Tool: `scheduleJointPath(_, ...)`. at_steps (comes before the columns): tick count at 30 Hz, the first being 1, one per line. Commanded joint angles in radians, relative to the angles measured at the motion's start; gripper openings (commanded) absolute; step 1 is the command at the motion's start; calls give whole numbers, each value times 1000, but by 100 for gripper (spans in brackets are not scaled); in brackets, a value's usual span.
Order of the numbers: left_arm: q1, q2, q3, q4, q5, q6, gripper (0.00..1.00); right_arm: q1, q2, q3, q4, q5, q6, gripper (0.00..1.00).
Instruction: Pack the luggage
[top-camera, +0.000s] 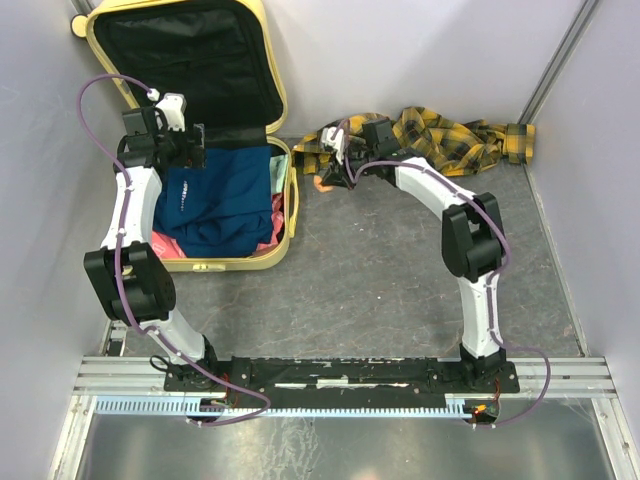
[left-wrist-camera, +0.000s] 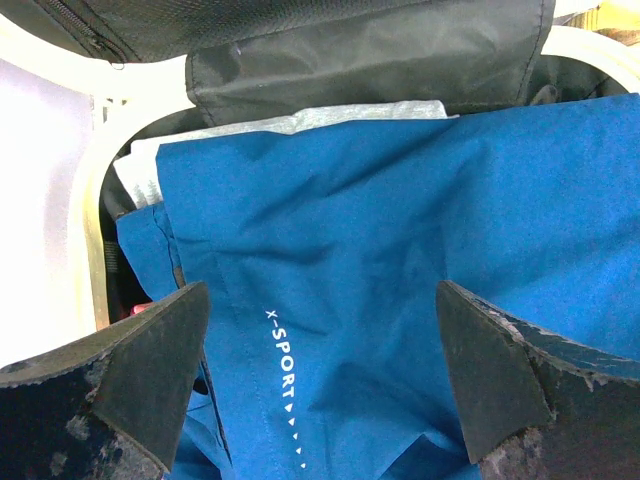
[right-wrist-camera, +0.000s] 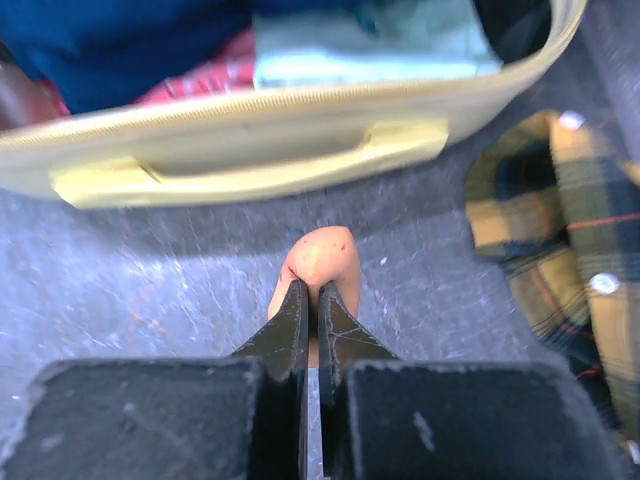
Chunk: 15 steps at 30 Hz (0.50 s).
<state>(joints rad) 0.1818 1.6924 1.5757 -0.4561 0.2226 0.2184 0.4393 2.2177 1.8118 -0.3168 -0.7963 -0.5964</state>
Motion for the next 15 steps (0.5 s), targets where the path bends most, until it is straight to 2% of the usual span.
scheduleJointPath(1, -2, -32, 14, 51, 35, -33, 99, 27, -153, 13, 85, -112, 210, 2)
scheduleJointPath(8, -1, -56, -2, 56, 38, -35, 99, 159, -179, -9, 190, -128, 341, 2)
scheduleJointPath(15, -2, -92, -43, 59, 31, -28, 99, 280, -158, -44, 133, -126, 256, 2)
